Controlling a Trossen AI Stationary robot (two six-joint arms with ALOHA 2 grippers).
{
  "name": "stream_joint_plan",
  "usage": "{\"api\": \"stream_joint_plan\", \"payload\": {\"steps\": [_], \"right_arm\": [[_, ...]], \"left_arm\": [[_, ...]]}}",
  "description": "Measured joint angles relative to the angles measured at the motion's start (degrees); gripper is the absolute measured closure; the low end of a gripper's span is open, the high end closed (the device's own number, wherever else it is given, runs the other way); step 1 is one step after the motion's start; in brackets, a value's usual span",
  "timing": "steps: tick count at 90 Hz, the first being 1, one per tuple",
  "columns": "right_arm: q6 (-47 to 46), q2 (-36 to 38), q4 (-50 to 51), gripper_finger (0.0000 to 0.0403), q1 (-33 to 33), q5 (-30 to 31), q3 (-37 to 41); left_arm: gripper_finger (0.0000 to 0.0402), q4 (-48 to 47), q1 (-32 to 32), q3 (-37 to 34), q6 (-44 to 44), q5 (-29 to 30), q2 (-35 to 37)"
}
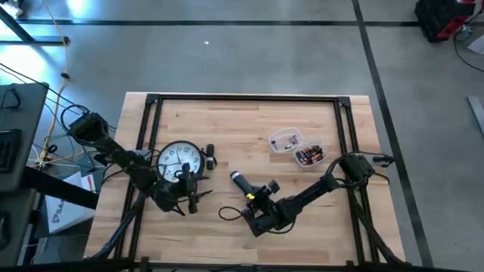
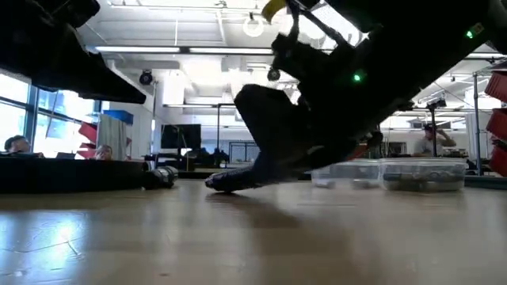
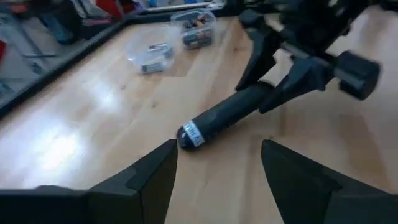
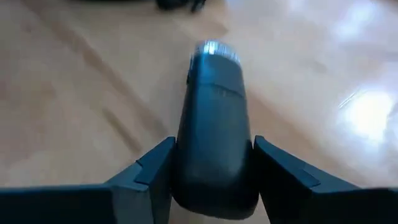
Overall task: Insert battery
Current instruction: Put the black remote control on the table upside down
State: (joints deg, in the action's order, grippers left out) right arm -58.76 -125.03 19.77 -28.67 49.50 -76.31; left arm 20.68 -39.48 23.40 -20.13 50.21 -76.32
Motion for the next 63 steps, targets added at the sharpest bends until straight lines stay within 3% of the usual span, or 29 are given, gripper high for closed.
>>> {"api": "stream_joint_plan", "payload": {"steps": [22, 35, 50, 63], "right_arm": [[9.7, 0.5, 1.5, 0.0228, 2.0, -13.3, -0.9], [18.5, 0.3, 8.8, 0.0227, 2.2, -19.4, -4.7], [31.0, 0.1, 20.4, 0.0227, 1.2, -24.4, -10.9], [37.3, -0.1, 24.7, 0.0227, 1.0, -30.4, -13.5]], "left_arm": [[0.0191, 12.3, 4.4, 0.1, 7.0, -10.1, -5.5], [0.0191, 18.9, 8.8, 2.4, 12.4, -15.4, -12.0], [0.0191, 19.2, 13.0, 7.3, 15.2, -23.6, -18.4], [0.0191, 19.2, 15.5, 10.8, 15.9, -29.0, -23.2]]}}
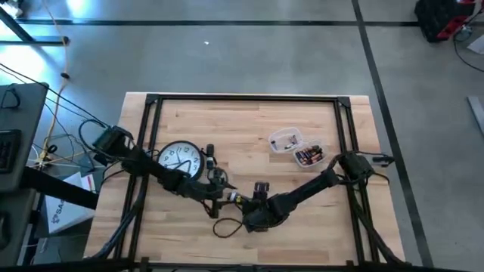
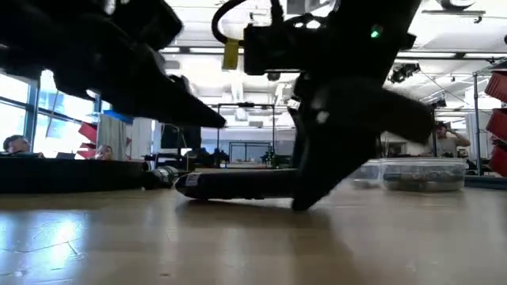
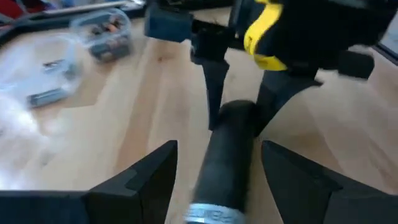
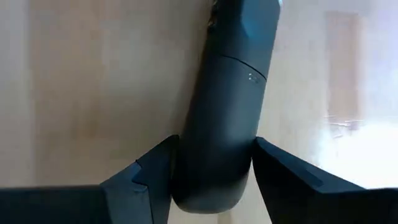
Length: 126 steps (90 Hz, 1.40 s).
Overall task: Insert battery
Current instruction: Put the black remote control on the table upside down
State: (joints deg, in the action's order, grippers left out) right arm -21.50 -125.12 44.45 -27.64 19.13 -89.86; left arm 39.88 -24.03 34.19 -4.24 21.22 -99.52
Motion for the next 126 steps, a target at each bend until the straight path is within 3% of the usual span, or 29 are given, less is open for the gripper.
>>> {"api": "stream_joint_plan", "payload": {"steps": [12, 64, 85, 126], "right_arm": [[0.5, 0.1, 0.9, 0.0226, 0.4, -5.0, -0.3], [-4.1, -0.2, 2.3, 0.0226, 0.8, -11.3, -3.5], [-5.5, -0.2, 2.1, 0.0226, 1.0, -11.2, -3.6], [-5.1, 0.0, 2.9, 0.0226, 1.0, -10.5, -7.0]], "left_arm": [[0.0191, -0.5, 1.3, 1.7, 0.0, -2.9, -2.6], [0.0191, -1.5, 1.1, 1.9, -3.4, -4.7, -3.2], [0.0191, 0.4, -0.9, 1.9, -9.1, -6.2, -4.0], [0.0191, 4.3, -2.1, 8.3, -5.8, -5.8, -14.7]]}}
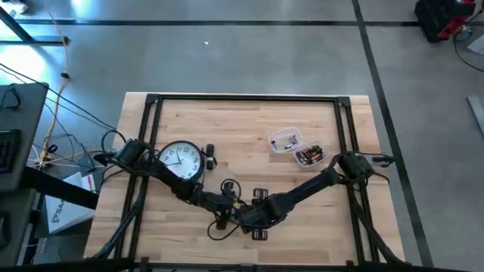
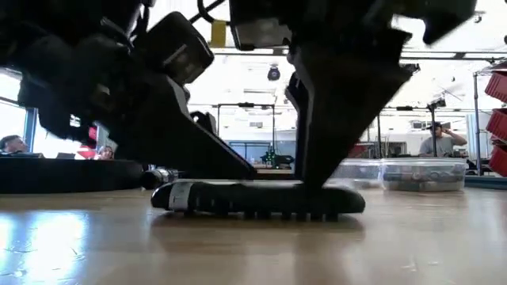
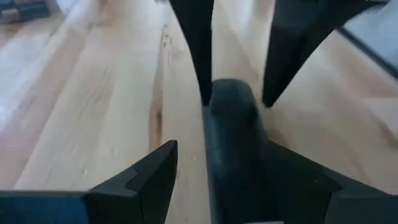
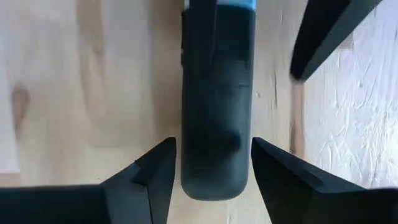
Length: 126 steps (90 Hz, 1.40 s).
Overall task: Insert battery
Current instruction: Put the black remote control on the table upside down, then open the black remote control battery cover
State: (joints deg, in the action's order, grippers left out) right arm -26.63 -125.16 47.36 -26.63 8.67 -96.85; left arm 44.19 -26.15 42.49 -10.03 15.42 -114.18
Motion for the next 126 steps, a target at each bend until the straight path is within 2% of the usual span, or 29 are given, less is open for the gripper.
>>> {"api": "stream_joint_plan", "payload": {"steps": [21, 35, 74, 101, 126], "right_arm": [[0.1, 0.1, -3.8, 0.0226, 0.0, 3.8, 0.0], [1.0, 0.0, -6.0, 0.0238, 0.0, 4.0, 0.2], [1.8, -1.3, -7.7, 0.0396, 0.0, 5.1, 0.2], [0.9, -2.4, -5.7, 0.0401, 0.0, 4.7, 0.0], [-0.5, -2.4, -1.8, 0.0403, 0.0, 1.7, -0.2]], "left_arm": [[0.0191, -1.3, 0.3, 0.3, -1.3, -0.1, -0.2], [0.0191, -1.6, 0.3, 0.3, -1.4, -0.3, -0.2], [0.0191, -2.1, 0.3, 0.2, -1.4, -0.3, -0.3], [0.0191, -2.2, 0.3, 0.2, -1.4, -0.3, -0.3], [0.0191, -2.3, 0.3, 0.2, -1.4, -0.2, -0.3]]}}
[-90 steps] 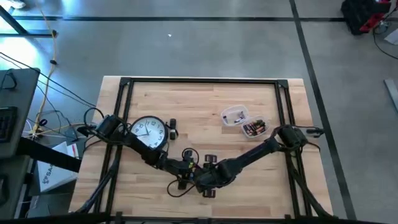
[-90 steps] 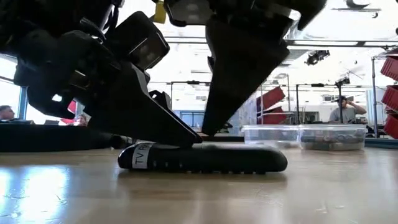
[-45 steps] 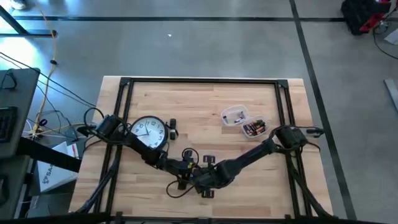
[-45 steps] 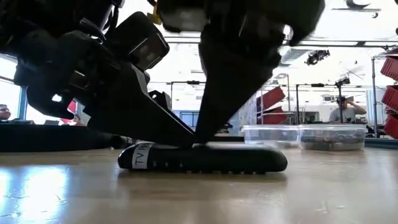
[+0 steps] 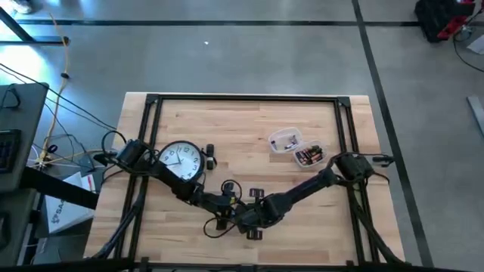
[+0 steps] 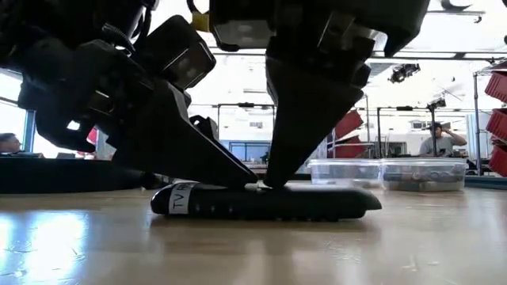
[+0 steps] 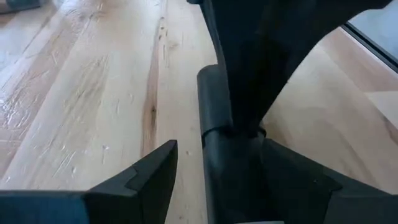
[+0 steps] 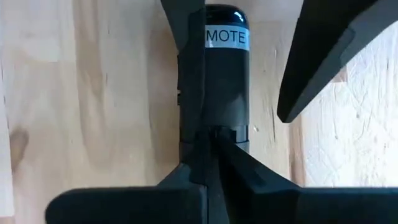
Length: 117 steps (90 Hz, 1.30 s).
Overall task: Insert battery
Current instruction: Open the black remote control battery cover
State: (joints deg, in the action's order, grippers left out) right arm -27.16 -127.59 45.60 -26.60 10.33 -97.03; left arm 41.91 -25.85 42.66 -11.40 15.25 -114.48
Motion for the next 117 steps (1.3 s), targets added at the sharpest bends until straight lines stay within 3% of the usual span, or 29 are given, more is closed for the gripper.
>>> {"api": "stream_joint_plan", "payload": {"steps": [32, 67, 95, 117], "right_arm": [[0.7, 3.6, 1.4, 0.0403, -0.1, 5.1, 0.5], [-5.0, 3.3, 8.9, 0.0403, -1.7, -2.4, 0.6], [-8.4, 3.3, 16.5, 0.0403, -2.1, -0.2, 0.4], [-5.4, 3.5, 8.9, 0.0403, -2.2, 1.1, 0.3]], "left_arm": [[0.0191, -0.1, 0.0, 0.0, 0.0, -0.2, 0.0], [0.0191, -0.2, 0.0, 0.0, -0.4, -0.1, 0.0], [0.0191, -0.1, 0.0, 0.0, -0.4, -0.1, 0.0], [0.0191, -0.1, 0.3, 0.0, -0.4, -0.2, 0.0]]}}
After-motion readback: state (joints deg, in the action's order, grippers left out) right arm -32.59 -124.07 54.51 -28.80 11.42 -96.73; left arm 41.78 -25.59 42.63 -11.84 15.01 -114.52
